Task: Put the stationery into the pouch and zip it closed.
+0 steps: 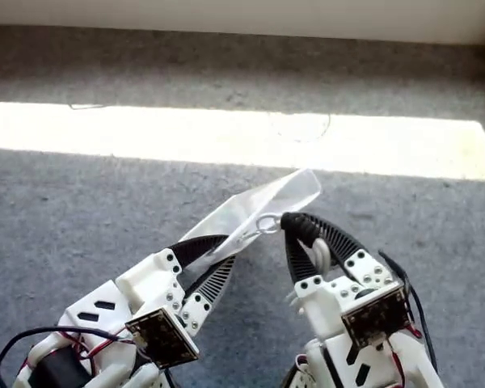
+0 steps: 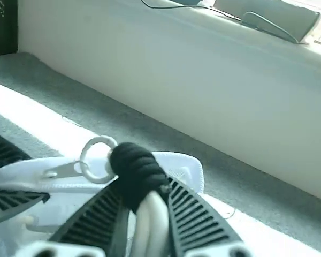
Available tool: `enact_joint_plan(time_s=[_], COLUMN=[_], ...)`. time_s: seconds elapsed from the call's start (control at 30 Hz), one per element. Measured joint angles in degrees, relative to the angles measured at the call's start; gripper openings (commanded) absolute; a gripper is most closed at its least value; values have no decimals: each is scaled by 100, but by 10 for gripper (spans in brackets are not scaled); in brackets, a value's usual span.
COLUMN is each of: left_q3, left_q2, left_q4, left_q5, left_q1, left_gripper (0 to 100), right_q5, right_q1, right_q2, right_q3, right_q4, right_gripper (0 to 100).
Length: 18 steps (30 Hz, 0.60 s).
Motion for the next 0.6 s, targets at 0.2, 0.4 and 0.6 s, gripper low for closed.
enact_joint_plan(time_s=[0.2,0.4,0.6], left_q3=[44,44,44], left_q2=[-44,-53,-53], left_q4=[53,97,105], left_q5=[-9,-9,-9], left_q1=[0,0,0], left_gripper=[6,6,6], right_q5=[0,-9,-9], right_q1=[721,1319,1538], right_q2=[-44,-70,-70], right_q3=[404,686,1073], right_q4=[-352,-747,-1020], right_gripper=[5,5,7])
